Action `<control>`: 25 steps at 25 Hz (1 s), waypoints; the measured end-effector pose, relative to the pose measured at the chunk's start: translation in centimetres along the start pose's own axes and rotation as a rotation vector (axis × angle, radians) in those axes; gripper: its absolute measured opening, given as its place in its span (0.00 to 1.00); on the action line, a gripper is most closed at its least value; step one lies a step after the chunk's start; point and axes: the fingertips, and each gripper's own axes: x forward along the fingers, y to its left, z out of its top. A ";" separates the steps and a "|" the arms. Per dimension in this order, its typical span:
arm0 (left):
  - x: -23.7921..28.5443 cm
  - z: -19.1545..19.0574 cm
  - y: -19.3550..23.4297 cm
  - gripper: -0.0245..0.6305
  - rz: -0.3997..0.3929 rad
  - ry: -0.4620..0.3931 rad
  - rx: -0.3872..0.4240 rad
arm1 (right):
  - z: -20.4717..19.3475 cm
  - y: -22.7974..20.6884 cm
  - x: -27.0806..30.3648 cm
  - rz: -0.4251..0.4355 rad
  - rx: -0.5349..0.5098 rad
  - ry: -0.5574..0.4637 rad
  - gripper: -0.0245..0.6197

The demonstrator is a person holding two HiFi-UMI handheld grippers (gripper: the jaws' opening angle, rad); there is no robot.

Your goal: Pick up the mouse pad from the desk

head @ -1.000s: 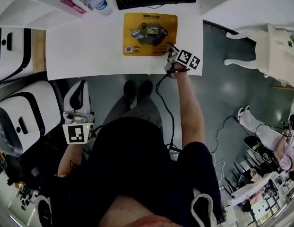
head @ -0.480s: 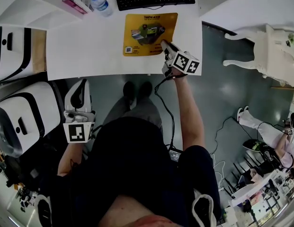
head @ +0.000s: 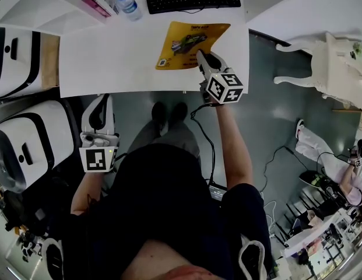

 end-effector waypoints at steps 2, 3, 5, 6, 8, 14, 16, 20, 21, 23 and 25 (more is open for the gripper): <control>0.0 0.1 0.1 0.04 0.000 -0.006 0.004 | 1.0 0.8 -0.6 -0.005 -0.051 -0.019 0.07; 0.0 0.1 0.1 0.04 0.000 -0.006 0.006 | 1.6 1.2 -0.9 -0.008 -0.074 -0.029 0.07; -0.1 0.3 0.1 0.04 0.001 -0.011 0.007 | 2.5 1.9 -1.7 -0.018 -0.120 -0.048 0.07; -0.1 0.5 0.1 0.04 0.000 -0.017 0.007 | 3.0 2.2 -2.1 -0.025 -0.143 -0.058 0.07; -0.1 0.8 0.0 0.04 -0.006 -0.031 0.008 | 3.8 2.7 -2.9 -0.045 -0.185 -0.080 0.07; -0.3 1.4 -0.1 0.04 -0.005 -0.044 0.020 | 6.1 3.7 -5.7 -0.119 -0.312 -0.133 0.07; -0.4 1.7 -0.1 0.04 -0.007 -0.053 0.024 | 6.7 4.1 -6.6 -0.136 -0.341 -0.150 0.07; -0.4 2.5 -0.4 0.04 -0.016 -0.077 0.025 | 7.9 5.1 -8.5 -0.158 -0.386 -0.175 0.07; -0.4 2.7 -0.5 0.04 -0.014 -0.082 0.020 | 8.1 5.5 -9.0 -0.162 -0.401 -0.180 0.07; -0.4 2.7 -0.5 0.04 -0.007 -0.083 0.011 | 8.6 6.2 -10.1 -0.170 -0.425 -0.189 0.07; -0.3 2.9 -0.6 0.04 -0.007 -0.087 0.007 | 9.2 6.8 -11.2 -0.177 -0.436 -0.202 0.07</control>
